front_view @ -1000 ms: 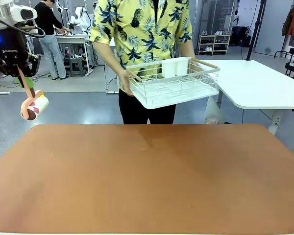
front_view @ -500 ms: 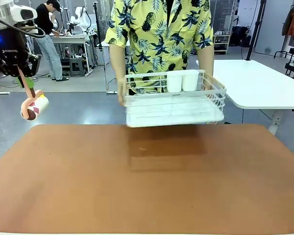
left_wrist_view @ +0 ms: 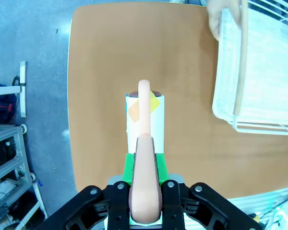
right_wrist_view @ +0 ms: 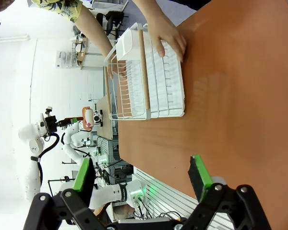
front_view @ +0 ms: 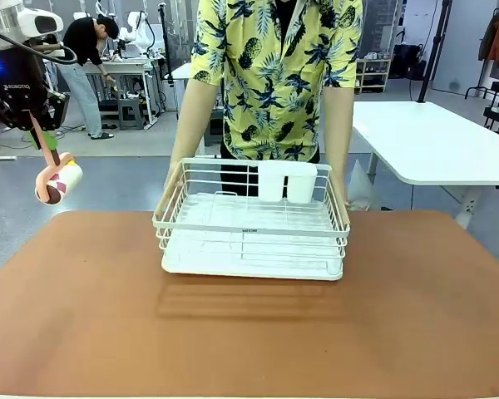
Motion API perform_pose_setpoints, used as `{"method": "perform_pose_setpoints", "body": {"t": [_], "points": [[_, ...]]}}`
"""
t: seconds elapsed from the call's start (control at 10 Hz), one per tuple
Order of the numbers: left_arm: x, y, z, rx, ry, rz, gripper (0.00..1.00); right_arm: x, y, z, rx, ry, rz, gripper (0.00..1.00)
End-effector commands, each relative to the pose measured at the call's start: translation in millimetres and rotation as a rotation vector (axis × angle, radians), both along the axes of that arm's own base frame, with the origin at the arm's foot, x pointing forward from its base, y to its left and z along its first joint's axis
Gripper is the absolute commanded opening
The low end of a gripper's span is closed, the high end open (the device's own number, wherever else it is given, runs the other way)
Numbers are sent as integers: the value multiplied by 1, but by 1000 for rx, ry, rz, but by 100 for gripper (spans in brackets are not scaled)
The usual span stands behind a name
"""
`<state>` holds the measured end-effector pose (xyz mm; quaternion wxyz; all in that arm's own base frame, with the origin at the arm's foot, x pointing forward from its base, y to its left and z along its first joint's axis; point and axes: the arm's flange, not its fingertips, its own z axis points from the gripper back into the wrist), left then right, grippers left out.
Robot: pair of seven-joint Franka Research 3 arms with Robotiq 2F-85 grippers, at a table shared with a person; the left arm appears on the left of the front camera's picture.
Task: Clean the table.
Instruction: Place the Lint Roller down when the Dish drying rack is positioned in the middle of the table.
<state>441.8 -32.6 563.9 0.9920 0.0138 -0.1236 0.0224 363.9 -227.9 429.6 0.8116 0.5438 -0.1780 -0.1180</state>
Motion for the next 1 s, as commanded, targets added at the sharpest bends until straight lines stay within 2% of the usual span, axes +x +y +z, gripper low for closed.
{"method": "perform_pose_setpoints", "body": {"t": [0.0, 0.9], "points": [[-3, 2, 3, 15, 3, -1, 21, 0, 0, 2, 5, -23, 5, 100], [-3, 2, 3, 15, 3, -1, 21, 0, 0, 2, 5, -23, 5, 100]]}}
